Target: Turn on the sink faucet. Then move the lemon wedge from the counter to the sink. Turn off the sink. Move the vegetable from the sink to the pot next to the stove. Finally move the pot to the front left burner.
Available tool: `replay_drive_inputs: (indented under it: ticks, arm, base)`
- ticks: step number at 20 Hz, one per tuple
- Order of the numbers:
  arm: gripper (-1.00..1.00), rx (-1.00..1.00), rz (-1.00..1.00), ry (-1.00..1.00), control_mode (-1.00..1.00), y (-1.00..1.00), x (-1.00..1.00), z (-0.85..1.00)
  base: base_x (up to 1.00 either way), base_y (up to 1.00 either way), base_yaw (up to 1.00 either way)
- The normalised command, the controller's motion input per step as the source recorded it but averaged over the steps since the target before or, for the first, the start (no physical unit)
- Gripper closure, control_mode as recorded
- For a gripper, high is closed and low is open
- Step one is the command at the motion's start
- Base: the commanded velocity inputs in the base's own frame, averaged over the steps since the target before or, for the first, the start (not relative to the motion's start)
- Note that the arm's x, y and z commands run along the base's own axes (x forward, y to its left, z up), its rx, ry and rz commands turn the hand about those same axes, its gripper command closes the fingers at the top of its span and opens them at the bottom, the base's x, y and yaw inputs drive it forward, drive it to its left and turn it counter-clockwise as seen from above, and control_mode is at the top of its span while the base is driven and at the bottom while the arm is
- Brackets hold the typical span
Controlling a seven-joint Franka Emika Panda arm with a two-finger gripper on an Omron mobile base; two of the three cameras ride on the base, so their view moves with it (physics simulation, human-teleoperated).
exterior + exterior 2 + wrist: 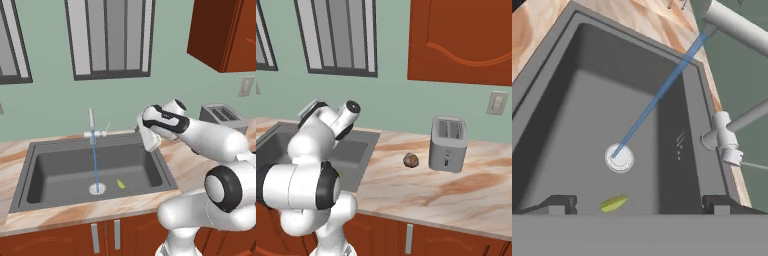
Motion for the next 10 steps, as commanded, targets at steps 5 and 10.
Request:
replay_drive_inputs:
  ticks: [5, 10]
  arm:
    - [-1.00, 0.14, -0.09, 0.05, -1.00, 0.05, 0.47, 0.00]
    - [-1.00, 0.03, -0.12, 0.02, -1.00, 0.32, 0.28, -0.09]
  base:
    - [0.00, 0.00, 0.00]
    - [0.00, 0.00, 0.00]
